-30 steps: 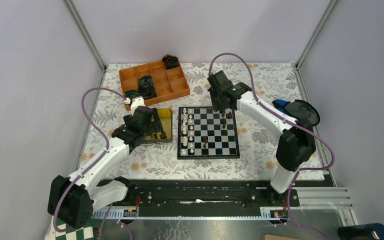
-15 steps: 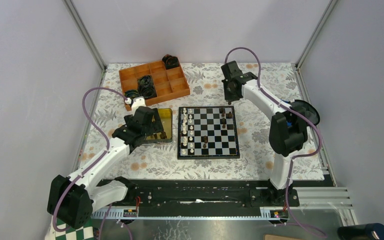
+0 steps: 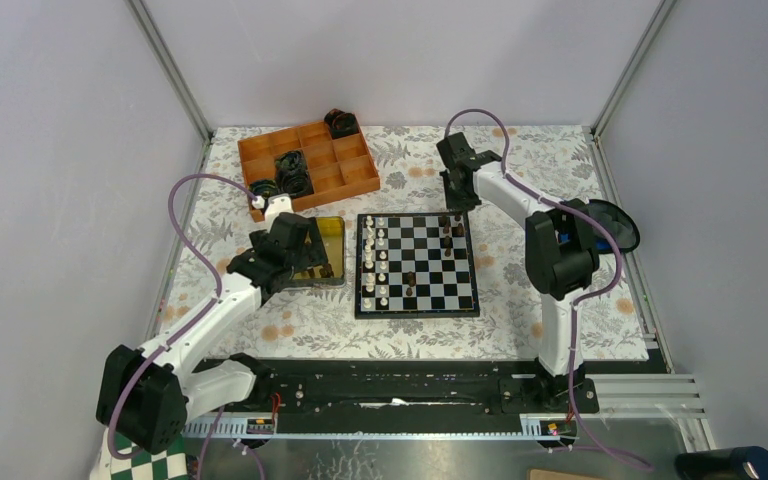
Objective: Set up the chess pieces on the board
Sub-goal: Place the chess piece on the chessboard.
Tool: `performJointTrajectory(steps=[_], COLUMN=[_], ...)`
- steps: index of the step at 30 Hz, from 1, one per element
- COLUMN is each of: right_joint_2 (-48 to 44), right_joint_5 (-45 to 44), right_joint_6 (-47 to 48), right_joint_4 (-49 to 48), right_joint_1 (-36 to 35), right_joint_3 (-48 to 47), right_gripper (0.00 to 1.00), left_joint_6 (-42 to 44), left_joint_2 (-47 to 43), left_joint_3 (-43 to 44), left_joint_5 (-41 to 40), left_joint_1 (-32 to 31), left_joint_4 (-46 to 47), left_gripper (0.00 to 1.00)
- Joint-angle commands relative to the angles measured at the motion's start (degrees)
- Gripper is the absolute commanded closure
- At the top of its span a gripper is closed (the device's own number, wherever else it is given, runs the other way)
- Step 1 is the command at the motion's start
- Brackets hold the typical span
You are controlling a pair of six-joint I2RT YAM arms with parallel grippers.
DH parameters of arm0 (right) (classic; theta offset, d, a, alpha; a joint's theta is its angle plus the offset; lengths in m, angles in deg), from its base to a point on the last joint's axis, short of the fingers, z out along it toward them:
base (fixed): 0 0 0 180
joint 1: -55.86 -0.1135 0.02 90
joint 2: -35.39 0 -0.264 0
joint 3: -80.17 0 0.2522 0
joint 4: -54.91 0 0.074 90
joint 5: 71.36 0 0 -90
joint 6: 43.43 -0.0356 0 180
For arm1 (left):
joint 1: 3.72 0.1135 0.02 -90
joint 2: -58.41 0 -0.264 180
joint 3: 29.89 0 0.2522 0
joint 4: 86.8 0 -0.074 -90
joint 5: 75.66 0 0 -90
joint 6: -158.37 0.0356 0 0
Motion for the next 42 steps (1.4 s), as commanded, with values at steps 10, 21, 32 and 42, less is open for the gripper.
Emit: performJointTrajectory(steps=[10, 21, 32, 42], right_joint_2=[0.9, 2.1, 1.9, -1.1], right_joint_5=[2.8, 4.0, 4.3, 2.0], right_joint_6=[0.5, 0.2, 0.3, 1.8], right_joint_4=[-3.2, -3.6, -4.2, -3.2], right_joint_1=[1.7, 2.1, 2.2, 2.2], right_joint_3=[-0.3, 0.2, 0.9, -3.1], right_gripper=[0.99, 0.98, 0.72, 0.57], left_joint_6=[1.3, 1.3, 1.2, 1.2], left_joint_2=[0.8, 1.2, 1.2, 0.7], left_joint_3=[0.5, 0.5, 0.6, 0.6], left_joint_5=[-1.4, -1.4, -1.3, -1.4], left_joint_1=[-0.4, -0.4, -0.4, -0.5], left_joint_4=[0.8, 0.8, 0.8, 0.8], left_gripper=[0.01, 0.01, 0.01, 0.01])
